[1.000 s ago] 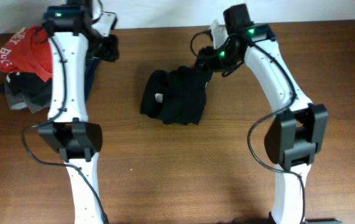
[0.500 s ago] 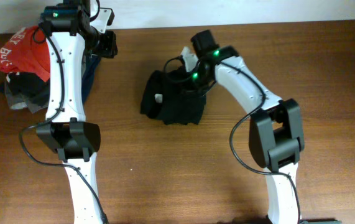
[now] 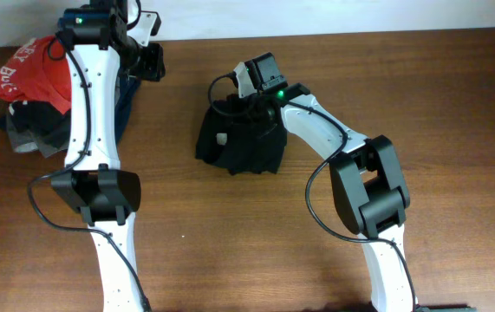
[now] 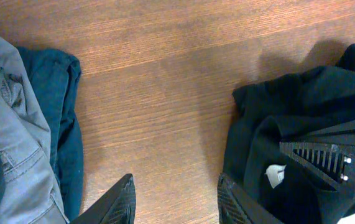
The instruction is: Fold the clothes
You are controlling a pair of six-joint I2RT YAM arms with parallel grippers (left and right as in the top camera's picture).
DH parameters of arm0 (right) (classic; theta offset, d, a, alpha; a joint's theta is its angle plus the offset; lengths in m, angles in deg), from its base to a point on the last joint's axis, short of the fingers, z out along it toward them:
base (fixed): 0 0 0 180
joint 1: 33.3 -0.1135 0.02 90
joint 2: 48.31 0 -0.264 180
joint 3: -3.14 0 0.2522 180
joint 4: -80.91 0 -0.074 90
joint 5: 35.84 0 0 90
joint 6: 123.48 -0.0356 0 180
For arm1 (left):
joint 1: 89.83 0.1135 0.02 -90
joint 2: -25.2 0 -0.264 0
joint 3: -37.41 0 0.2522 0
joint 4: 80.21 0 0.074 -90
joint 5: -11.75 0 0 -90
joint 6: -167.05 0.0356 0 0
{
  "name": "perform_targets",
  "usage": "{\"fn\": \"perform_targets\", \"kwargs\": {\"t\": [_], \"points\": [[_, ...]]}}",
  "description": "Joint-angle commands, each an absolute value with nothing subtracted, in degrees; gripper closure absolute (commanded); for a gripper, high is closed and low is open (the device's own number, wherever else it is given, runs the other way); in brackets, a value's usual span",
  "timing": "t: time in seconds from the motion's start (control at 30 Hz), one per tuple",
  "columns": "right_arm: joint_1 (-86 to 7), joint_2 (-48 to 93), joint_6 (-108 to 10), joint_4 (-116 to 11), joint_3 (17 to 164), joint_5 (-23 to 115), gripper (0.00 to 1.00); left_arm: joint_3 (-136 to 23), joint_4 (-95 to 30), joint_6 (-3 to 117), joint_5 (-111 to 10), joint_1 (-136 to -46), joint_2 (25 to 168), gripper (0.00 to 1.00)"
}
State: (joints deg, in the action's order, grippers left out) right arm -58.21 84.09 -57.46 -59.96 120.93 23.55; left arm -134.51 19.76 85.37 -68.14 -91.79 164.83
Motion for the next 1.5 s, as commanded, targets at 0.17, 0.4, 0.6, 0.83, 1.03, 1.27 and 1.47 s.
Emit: {"fn": "perform_targets", "kwargs": {"t": [0.17,0.4,0.6,0.83,1.03,1.27,1.47], "points": [[-53.1,76.9,-58.0,-54.9,127.9,11.3,0.41,-135.6,22.6,89.5,-67.4,-91.4,165.0,0.48],[-44.9,70.2,-53.8,-41.7,135.3,10.2,0.11,-134.6,24.9,96.9,-60.2,-91.5,165.1,0.32],[-36.1,69.2,-48.7,-33.0,135.5,10.6,0.11,-125.0,21.6,104.1,-51.8,-91.6,165.4,0.30],[-31.3,69.2,-44.2,-24.0,135.5,15.6,0.11,-109.5,12.2,109.8,-43.5,-91.6,165.9,0.28],[-31.6,69.2,-43.3,-22.9,135.5,17.8,0.11,-100.6,2.9,110.2,-39.8,-92.0,166.1,0.27],[-31.8,69.2,-43.3,-22.5,135.5,19.1,0.11,-98.3,0.8,114.5,-35.6,-94.7,168.8,0.20],[-31.8,69.2,-43.3,-22.4,135.5,19.1,0.11,-98.3,-1.3,114.6,-36.0,-97.3,171.2,0.19]]}}
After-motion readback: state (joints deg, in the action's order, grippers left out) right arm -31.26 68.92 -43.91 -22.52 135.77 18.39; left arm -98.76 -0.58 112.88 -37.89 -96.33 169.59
